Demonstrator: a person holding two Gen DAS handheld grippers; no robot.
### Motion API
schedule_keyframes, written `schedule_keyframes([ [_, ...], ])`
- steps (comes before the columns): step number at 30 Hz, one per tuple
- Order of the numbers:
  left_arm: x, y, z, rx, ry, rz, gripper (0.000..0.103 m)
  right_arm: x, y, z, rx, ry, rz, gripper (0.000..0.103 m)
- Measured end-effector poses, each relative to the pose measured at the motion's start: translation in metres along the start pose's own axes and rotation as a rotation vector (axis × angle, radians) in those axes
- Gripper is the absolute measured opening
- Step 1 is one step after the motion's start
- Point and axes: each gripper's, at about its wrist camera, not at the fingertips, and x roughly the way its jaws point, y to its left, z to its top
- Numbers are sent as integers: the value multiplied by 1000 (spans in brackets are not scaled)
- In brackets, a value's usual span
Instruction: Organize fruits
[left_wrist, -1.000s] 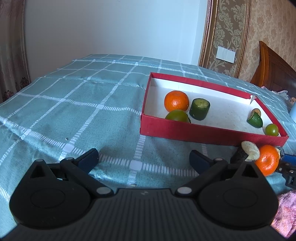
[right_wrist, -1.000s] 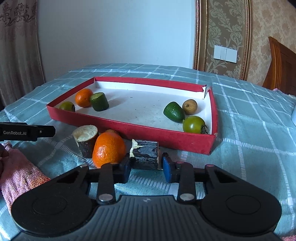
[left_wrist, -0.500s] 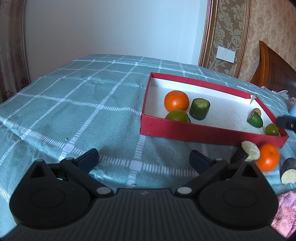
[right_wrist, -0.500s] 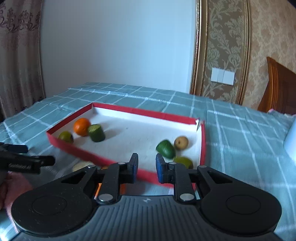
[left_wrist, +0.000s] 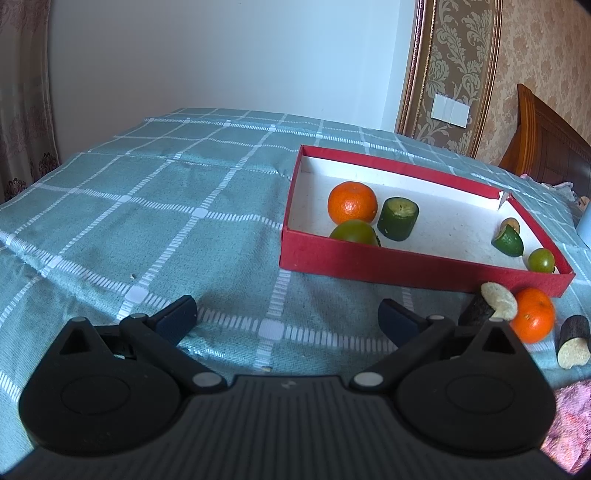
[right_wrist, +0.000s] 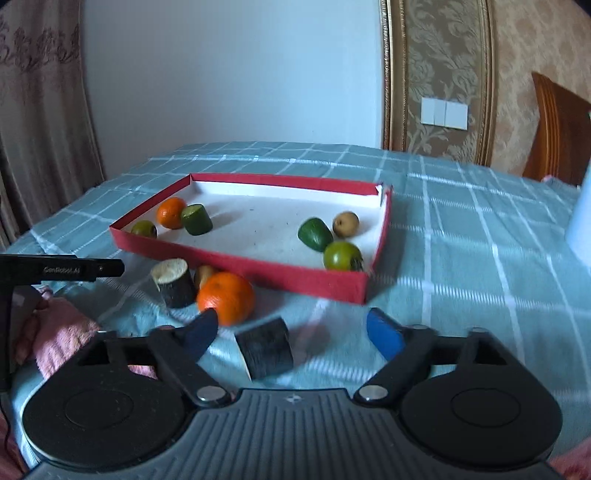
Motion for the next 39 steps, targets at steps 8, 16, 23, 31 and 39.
schedule_keyframes([
  [8,1,0,0,3,1,2,103,17,7,-7,-94,27,47,87],
  [16,1,0,0,7,3,5,103,28,14,-10,-125,51,44,33],
  [23,1,0,0,6,3,4,103,18,12,-7,-61,9,49,30],
  [31,1,0,0,3,1,2,103,24,20,41,-51,-101,19,30],
  [39,1,0,0,4,2,2,103,101,37,85,-41,-45,-42,30],
])
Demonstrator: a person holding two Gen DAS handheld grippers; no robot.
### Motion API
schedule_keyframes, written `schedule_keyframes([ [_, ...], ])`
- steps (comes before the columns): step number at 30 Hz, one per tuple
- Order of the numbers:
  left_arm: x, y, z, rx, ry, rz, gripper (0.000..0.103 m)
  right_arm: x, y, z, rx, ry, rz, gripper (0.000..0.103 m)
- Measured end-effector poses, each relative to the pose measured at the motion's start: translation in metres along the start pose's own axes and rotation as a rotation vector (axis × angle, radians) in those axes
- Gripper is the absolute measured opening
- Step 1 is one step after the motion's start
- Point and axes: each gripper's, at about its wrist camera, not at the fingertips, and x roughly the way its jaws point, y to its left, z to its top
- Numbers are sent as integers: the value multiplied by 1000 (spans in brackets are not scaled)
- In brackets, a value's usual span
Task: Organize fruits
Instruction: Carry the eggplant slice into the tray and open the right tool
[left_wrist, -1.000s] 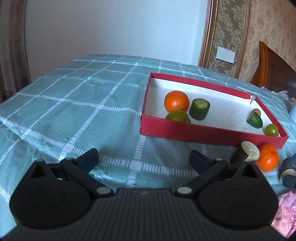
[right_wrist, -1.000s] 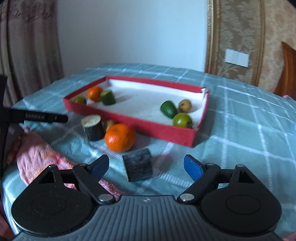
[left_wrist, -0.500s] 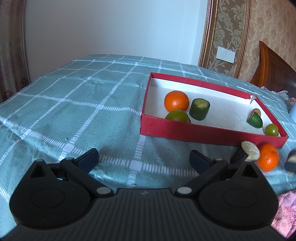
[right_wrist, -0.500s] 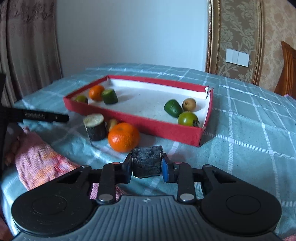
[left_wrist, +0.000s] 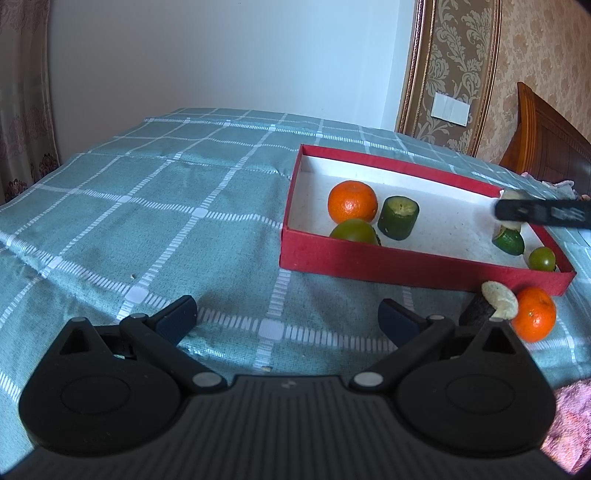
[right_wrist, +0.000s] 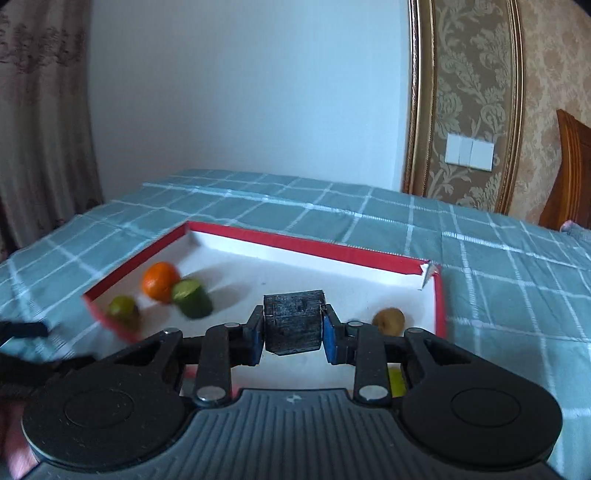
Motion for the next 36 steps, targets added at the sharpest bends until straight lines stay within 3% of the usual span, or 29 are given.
schedule_keyframes([
  [5,0,0,0,0,0,0,103,41,1,11,8,52,-52,30],
  [13,1,0,0,5,2,4,103,73,7,6,4,113,-75,30],
  [28,1,-1,0,5,3,4,103,66,4,6,20,136,-65,31],
  [30,1,-1,0,5,2,4,103,60,2,4,26,129,-60,35],
  [32,1,-1,0,5,2,4,103,49,1,2,43,107,-55,49],
  [36,1,-1,0,6,3,5,103,20,-3,-8,56,68,-21,52],
])
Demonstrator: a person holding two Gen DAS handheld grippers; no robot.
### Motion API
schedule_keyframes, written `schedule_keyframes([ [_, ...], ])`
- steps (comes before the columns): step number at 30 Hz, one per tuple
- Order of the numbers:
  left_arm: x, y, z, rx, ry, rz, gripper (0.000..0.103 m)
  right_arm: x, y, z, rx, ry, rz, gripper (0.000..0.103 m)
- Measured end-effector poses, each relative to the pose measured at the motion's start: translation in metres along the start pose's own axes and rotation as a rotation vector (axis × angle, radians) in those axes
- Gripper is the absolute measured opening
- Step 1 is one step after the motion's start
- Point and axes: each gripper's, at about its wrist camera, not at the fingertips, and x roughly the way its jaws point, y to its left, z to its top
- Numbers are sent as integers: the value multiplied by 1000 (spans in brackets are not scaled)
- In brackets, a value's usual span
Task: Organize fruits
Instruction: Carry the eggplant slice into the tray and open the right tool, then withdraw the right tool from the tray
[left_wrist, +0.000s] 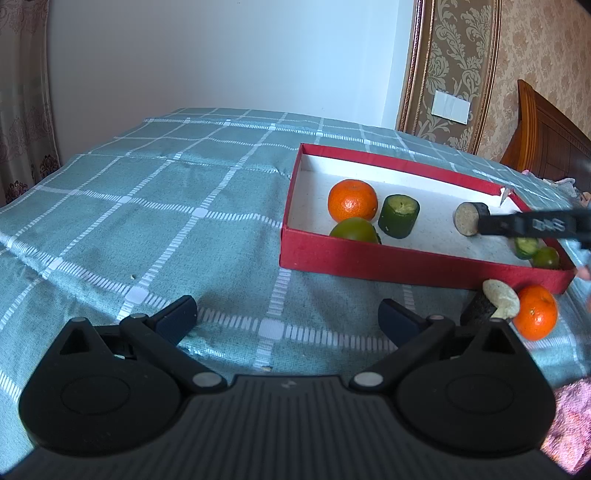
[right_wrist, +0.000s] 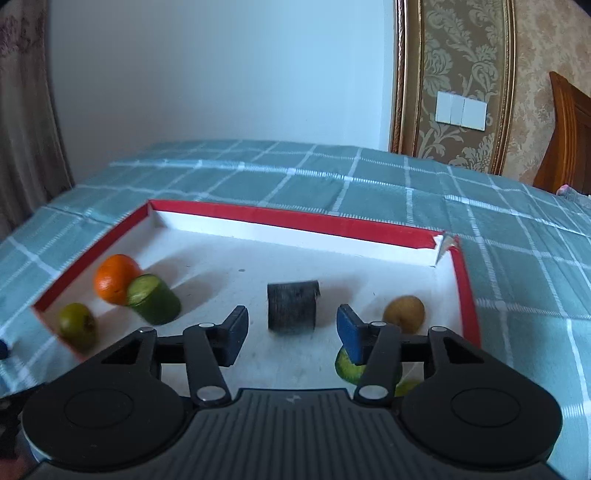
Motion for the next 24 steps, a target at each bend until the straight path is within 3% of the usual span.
schedule_keyframes([
  [3,0,0,0,0,0,0,103,-23,-5,-13,6,-16,21,53],
  [8,0,0,0,0,0,0,103,-64,-17,-43,-12,-62,12,70],
  [12,0,0,0,4,1,3,103,-88,-29,-57,-19,-95,-10,71],
  [15,0,-1,0,7,2,5,103,-87,-39,-68,-14,-71,-38,71],
  [17,0,-1,0,10,4,8,103,-80,-43,-74,-18,-27,-31,71],
  [24,1,-2,0,17,6,13,103,-74,-47,-80,10,0,-4,71],
])
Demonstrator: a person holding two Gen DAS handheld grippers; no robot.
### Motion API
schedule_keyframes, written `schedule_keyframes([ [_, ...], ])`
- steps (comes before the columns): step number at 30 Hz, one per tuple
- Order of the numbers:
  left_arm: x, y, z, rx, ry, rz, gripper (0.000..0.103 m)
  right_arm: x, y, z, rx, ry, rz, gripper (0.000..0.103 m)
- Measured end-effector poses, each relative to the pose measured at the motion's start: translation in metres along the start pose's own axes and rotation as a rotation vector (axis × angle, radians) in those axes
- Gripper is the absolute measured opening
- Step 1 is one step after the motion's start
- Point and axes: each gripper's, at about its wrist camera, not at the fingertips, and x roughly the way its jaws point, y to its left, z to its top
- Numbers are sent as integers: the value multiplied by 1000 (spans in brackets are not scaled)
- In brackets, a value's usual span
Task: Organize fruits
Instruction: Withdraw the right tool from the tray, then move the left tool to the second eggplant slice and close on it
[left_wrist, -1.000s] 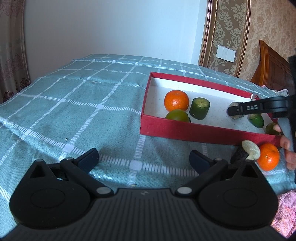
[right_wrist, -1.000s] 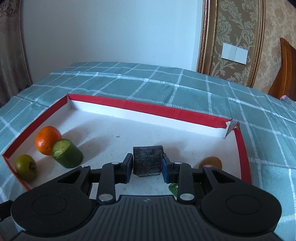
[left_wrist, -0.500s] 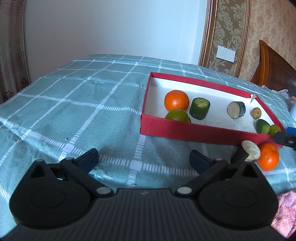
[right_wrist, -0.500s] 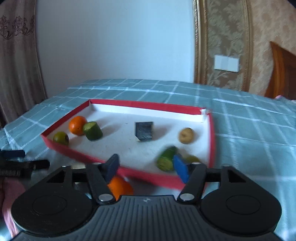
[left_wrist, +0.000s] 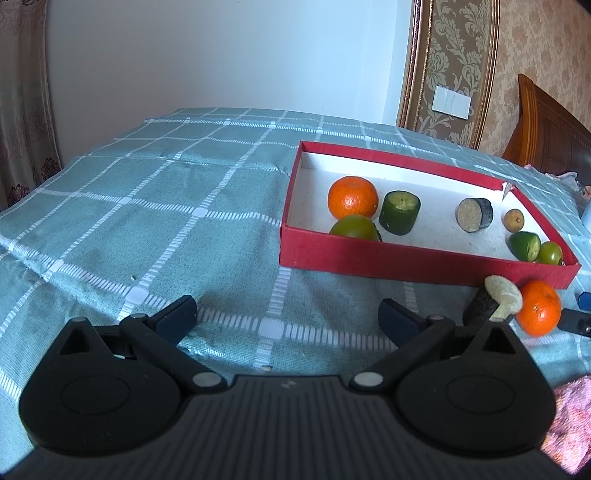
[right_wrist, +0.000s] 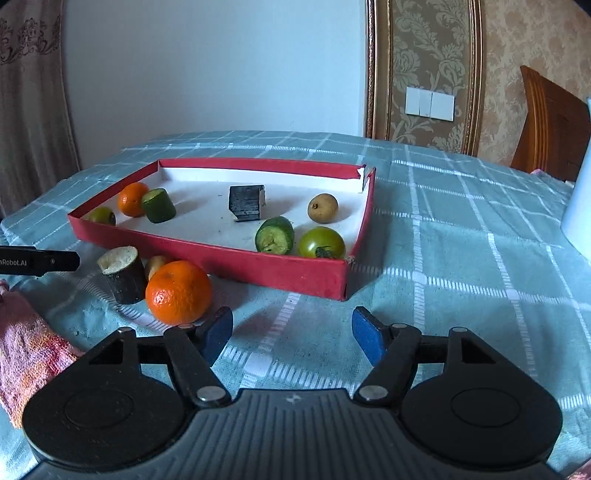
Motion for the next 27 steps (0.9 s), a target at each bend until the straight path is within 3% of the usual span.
schedule_keyframes([
  [1,0,0,0,2,0,1,103,1,-3,-1,11,9,15,76],
  [6,-6,-7,-1,-7,-9,18,103,1,-2,-2,13,11,17,80],
  [9,-16,-17,-2,-41,-22,-67,103,1,-1,-2,2,16,18,82],
  [12,-22,-41,-2,31,-38,-91,103,3,2,-2,-17,30,29,95],
  [16,-23,-75,-6,181,-77,-33,103,4,5,-3,-27,35,22,96],
  [20,-26,-87,-7,236,-109,16,103,4,6,-3,-27,36,22,97],
  [24,-31,-80,-8,188,-128,-2,103,4,6,-3,-28,36,22,97],
  [27,-34,-75,-6,187,-119,-81,103,4,6,-3,-29,37,21,97],
])
